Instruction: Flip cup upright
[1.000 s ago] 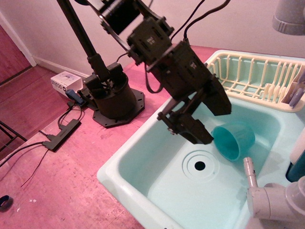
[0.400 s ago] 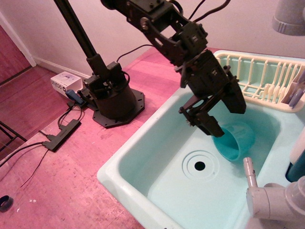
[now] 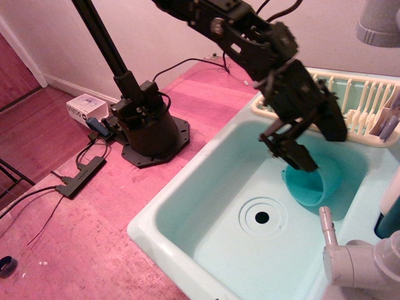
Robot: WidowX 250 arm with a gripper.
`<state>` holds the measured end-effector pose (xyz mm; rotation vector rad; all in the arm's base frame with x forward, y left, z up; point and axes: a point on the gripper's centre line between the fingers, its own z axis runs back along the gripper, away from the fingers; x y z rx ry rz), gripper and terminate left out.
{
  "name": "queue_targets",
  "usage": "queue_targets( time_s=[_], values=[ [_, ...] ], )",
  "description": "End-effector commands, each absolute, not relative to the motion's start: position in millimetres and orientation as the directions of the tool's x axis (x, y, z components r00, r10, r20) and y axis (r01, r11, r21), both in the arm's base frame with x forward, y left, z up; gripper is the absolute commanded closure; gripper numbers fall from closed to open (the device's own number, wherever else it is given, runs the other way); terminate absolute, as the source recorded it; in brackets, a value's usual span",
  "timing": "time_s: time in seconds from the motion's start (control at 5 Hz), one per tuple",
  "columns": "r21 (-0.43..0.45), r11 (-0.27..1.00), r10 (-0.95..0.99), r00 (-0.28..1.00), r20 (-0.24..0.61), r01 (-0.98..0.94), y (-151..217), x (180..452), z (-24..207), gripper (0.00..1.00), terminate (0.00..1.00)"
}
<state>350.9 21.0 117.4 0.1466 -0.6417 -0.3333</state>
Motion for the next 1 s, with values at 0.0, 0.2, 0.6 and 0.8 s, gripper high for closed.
queue_targets(
  time_s=[0.0,0.2,0.6,0.8],
  values=[
    [0.207,0.919,-0.393,0.754,0.527,0.335,9,365,104,0.00,0.00],
    [0.190,0.881,-0.470,0.748,0.469,0.434,-12,372,99,1.00,0.00],
    [0.109,0.896,-0.428,0.772,0.470,0.431,-25,356,90,1.00,0.00],
    [-0.024,0.963,-0.219,0.833,0.508,0.268,-35,345,105,1.00,0.00]
  ],
)
